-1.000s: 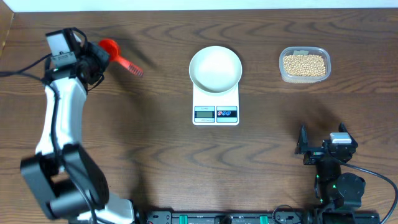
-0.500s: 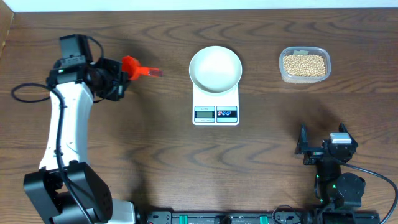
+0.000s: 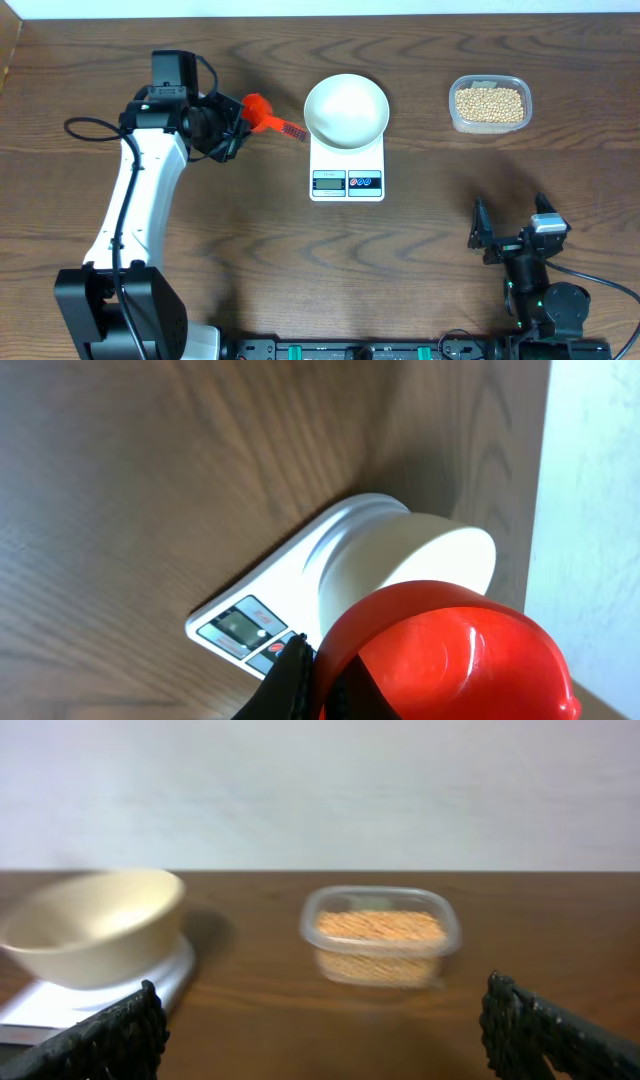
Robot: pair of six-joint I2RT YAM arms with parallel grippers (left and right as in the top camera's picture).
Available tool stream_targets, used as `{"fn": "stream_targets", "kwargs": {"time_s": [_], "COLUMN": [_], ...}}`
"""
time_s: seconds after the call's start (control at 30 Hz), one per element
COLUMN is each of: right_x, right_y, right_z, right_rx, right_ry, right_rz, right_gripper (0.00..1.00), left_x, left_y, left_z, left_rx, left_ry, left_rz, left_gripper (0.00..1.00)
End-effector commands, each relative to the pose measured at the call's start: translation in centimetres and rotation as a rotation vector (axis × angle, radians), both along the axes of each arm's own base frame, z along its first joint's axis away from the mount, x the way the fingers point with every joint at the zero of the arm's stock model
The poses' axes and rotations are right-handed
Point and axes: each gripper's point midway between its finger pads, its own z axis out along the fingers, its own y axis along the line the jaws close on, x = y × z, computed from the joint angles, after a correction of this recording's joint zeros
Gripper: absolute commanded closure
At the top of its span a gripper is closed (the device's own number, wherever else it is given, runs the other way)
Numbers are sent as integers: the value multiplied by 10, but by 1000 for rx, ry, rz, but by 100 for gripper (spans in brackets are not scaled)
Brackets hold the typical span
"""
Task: Scoop item into bowl and weigh 50g on scale
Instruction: 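Lift the red scoop with the left gripper over the cream bowl, then move the right gripper to the scoop handle held by the left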
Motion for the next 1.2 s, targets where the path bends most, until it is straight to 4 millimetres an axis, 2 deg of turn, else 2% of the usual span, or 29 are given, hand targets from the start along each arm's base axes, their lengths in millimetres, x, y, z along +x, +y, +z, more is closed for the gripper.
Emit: {"fn": "stream_targets", "kwargs": {"time_s": [0.0,0.07,0.1,0.23,0.33,0.43,0.53,0.73,0.9,1.0,1.07,1.1,1.17], "right_x": [-3,-4,-5,-2,3,11,21,50,78,94,100,101,101], "right_y": [18,25,31,40,46,55,73,97,115,134,150,166,184], "right_z": [13,23,31,46,61,81,102,123,133,131,129,128,130], "right_rx": [162,166,185,223,226,231,258,408,532,552,547,533,508], "right_ry": [-28,-58,-74,-37,-9,23,79,221,328,379,397,392,355], "right_rz": [107,153,190,248,284,342,459,633,753,805,847,894,955], "right_gripper": [1,1,1,1,1,1,1,1,1,1,1,1,1], "left_x": [6,11,15,20,20,20,19,25,28,30,31,32,33], "left_y": [-21,-33,-47,-72,-83,-86,-90,-101,-100,-96,-94,-93,-90], "left_z": [14,18,23,32,35,32,31,39,39,38,38,37,36], "left_rx": [-2,-7,-12,-19,-35,-28,-34,-50,-29,-2,8,13,22], "left_ry": [-77,-111,-149,-215,-216,-190,-172,-218,-227,-233,-235,-235,-233], "left_rz": [-75,-99,-128,-184,-174,-117,-76,-87,-56,-39,-30,-22,-5], "left_gripper": [93,93,93,93,93,93,92,93,93,92,93,93,93]}}
